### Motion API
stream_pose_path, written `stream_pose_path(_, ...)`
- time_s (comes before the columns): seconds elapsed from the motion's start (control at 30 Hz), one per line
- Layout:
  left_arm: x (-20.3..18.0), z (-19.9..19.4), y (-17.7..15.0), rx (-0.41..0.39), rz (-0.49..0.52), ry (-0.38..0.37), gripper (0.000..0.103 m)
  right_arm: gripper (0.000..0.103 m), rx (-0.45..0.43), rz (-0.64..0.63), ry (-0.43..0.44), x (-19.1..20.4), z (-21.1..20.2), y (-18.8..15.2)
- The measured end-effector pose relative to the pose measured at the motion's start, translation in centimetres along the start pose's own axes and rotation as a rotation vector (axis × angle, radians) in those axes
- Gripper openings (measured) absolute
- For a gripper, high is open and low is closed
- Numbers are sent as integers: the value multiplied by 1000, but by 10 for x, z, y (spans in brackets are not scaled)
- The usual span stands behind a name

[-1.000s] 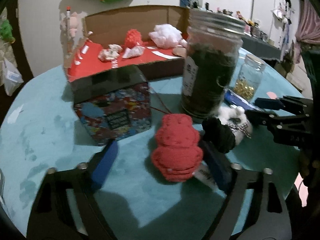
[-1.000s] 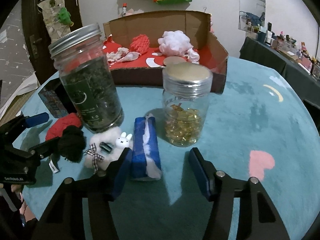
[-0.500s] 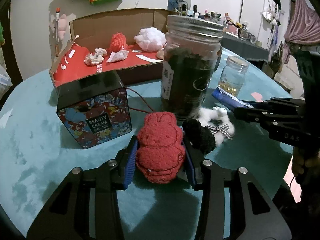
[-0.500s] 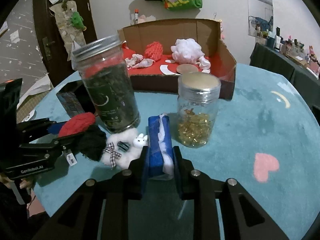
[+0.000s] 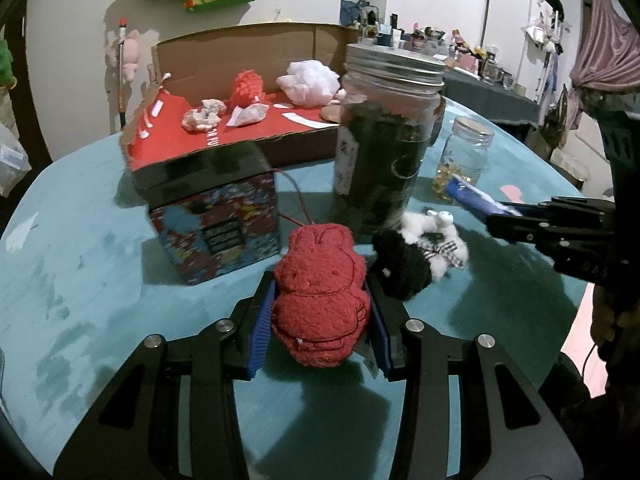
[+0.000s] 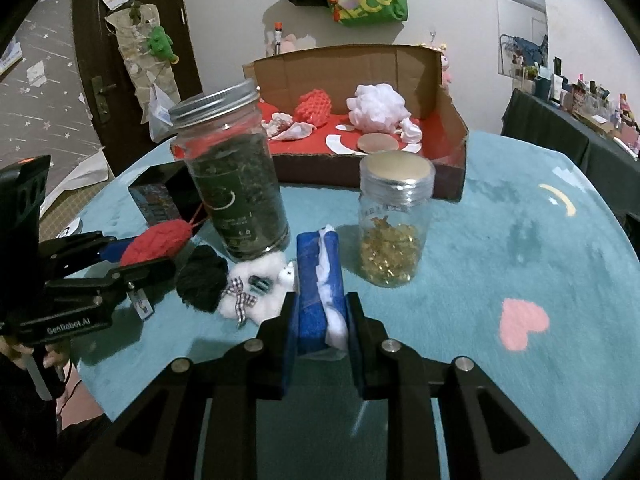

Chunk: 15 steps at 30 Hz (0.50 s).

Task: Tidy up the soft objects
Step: 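Carry the red plush and blue packet with both tools into the box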

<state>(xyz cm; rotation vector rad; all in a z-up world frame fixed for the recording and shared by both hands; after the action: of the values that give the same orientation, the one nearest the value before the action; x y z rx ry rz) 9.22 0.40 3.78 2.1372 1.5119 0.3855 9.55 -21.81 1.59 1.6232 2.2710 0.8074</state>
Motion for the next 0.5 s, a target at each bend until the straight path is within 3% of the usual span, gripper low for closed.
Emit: stream_pose_path(0.5, 59, -25, -27, 10, -118, 115, 40, 24, 11, 48, -45, -28, -19, -24)
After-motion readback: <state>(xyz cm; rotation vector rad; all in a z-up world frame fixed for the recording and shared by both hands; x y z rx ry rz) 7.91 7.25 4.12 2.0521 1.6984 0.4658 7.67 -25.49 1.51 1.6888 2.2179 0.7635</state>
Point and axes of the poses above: each gripper's, at about its wrist camera, not at the fingertips, and z roughly the way its jaws point, x to its left, y to its top, the point moved 1 cm from there along z, roughly the way its jaws point, and after that the axes turned 13 degrees about x, right-handed, at the moved point
